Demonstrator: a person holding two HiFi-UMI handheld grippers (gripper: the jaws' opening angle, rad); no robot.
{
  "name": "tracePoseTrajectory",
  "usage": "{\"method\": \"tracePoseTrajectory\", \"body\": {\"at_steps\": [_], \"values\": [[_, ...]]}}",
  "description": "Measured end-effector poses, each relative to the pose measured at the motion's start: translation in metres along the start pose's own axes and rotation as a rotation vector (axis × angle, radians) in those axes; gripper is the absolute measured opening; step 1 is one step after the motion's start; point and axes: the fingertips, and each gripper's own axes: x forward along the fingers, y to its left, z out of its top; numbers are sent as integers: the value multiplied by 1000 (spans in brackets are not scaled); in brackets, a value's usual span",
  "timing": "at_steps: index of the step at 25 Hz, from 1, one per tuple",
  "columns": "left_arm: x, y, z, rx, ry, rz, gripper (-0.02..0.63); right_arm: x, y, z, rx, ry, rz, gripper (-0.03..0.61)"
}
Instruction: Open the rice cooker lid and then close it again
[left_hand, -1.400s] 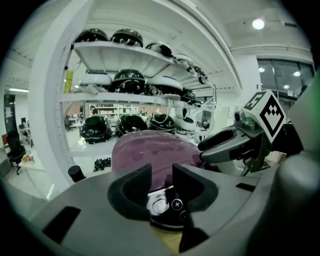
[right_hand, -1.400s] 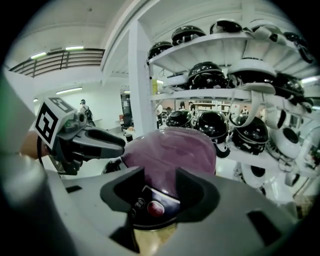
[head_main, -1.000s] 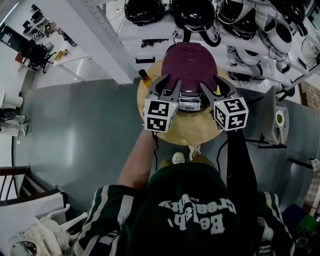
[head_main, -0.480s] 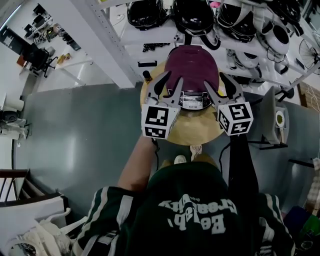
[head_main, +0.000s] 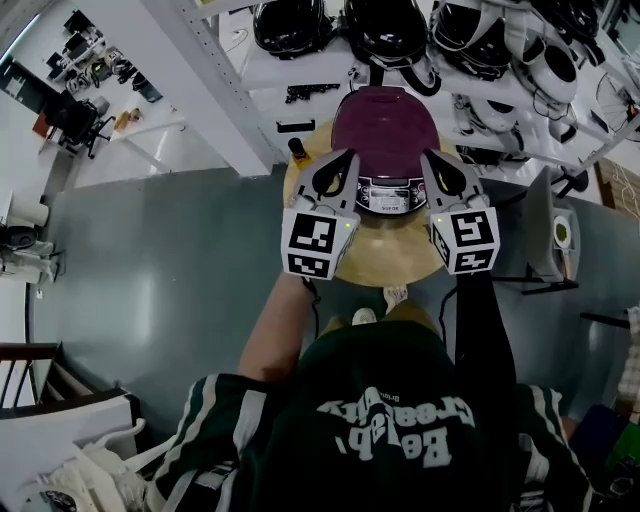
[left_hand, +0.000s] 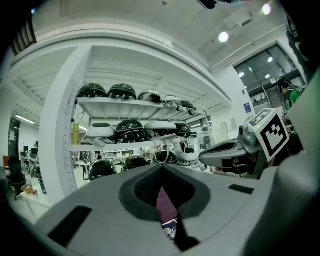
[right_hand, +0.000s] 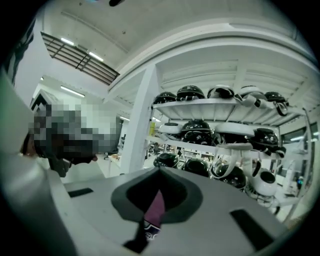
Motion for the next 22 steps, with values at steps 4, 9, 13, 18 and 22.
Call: {"method": "tracePoseTrajectory", "body": {"at_steps": [4, 9, 13, 18, 22], "values": [[2, -2, 3, -18, -3, -16, 2, -1, 1, -1, -14, 13, -1, 3], [4, -2, 6, -23, -14, -25, 2, 0, 0, 1, -24, 16, -12, 3], [7, -1, 3, -27, -7, -29, 2, 1, -2, 1, -39, 18, -17, 3], [9, 0, 2, -31, -5, -29, 2, 2, -6, 0, -33, 24, -23, 3], [12, 0, 2, -38, -9, -32, 2, 3, -9, -3, -33, 29, -23, 3]]}}
